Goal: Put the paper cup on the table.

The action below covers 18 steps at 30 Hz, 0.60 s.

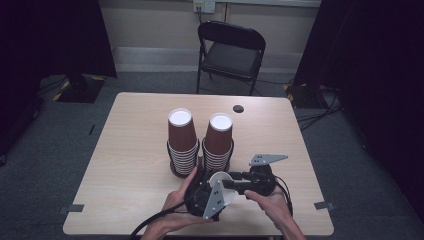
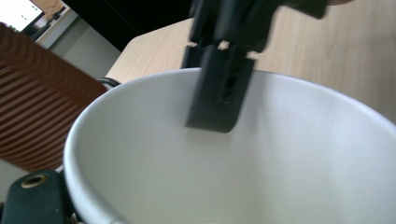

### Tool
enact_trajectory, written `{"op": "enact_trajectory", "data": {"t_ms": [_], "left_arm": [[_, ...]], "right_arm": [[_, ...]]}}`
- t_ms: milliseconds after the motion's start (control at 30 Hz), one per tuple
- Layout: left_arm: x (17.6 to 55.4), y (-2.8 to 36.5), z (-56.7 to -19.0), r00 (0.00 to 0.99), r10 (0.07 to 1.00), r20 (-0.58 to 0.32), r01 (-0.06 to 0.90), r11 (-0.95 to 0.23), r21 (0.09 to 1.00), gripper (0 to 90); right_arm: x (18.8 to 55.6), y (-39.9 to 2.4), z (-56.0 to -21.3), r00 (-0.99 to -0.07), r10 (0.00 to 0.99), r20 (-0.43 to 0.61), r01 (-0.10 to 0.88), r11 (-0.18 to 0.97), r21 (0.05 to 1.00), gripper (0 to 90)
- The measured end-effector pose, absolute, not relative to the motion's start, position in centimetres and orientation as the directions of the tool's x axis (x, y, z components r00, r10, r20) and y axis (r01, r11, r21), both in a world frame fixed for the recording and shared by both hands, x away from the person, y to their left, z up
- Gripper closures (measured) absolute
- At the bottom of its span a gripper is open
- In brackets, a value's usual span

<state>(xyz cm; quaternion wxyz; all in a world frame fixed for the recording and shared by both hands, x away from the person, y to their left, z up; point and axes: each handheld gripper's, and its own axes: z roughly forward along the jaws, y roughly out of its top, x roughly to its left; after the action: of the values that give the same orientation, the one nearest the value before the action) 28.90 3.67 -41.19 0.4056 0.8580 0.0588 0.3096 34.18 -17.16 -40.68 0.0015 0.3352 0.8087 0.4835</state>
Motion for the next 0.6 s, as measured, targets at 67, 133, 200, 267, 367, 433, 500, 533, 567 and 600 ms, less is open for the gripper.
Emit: {"op": "enact_trajectory", "data": {"t_ms": [67,133,200,267,367,433,500,533,567,600], "left_arm": [[29.0,3.9,-41.1,0.814,0.356,0.459,-0.143,-0.642,0.753,10.8],[29.2,4.1,-41.1,0.817,0.362,0.448,-0.137,-0.633,0.762,10.8],[29.4,4.3,-41.1,0.822,0.374,0.429,-0.126,-0.616,0.778,10.8],[29.6,4.4,-41.0,0.823,0.379,0.423,-0.124,-0.607,0.785,10.8],[29.8,4.7,-40.9,0.828,0.394,0.398,-0.109,-0.583,0.805,10.8],[30.0,5.1,-40.8,0.835,0.402,0.376,-0.096,-0.566,0.818,10.8],[30.1,5.4,-40.7,0.836,0.416,0.359,-0.079,-0.555,0.828,10.8],[30.2,5.6,-40.7,0.835,0.419,0.356,-0.075,-0.555,0.828,10.8],[30.3,5.8,-40.7,0.837,0.427,0.343,-0.063,-0.547,0.835,10.9],[30.4,6.0,-40.7,0.837,0.437,0.328,-0.051,-0.534,0.844,10.8]], "right_arm": [[34.0,-17.2,-40.5,-0.776,0.550,0.308,0.529,0.302,0.793,52.1],[34.0,-17.3,-40.3,-0.780,0.548,0.302,0.521,0.301,0.799,50.3],[34.0,-17.3,-40.3,-0.778,0.550,0.302,0.518,0.291,0.805,48.6],[34.0,-17.5,-40.3,-0.777,0.553,0.302,0.514,0.280,0.811,47.0],[33.9,-17.8,-40.1,-0.778,0.550,0.302,0.501,0.253,0.828,45.2],[33.8,-18.1,-39.9,-0.780,0.547,0.304,0.489,0.230,0.841,44.5],[33.8,-18.5,-39.7,-0.779,0.546,0.309,0.481,0.204,0.853,44.2],[33.8,-18.6,-39.7,-0.778,0.547,0.308,0.477,0.197,0.856,44.0],[33.8,-18.8,-39.6,-0.776,0.550,0.307,0.474,0.189,0.860,43.3],[33.8,-18.9,-39.6,-0.775,0.550,0.313,0.474,0.178,0.862,43.5]]}}
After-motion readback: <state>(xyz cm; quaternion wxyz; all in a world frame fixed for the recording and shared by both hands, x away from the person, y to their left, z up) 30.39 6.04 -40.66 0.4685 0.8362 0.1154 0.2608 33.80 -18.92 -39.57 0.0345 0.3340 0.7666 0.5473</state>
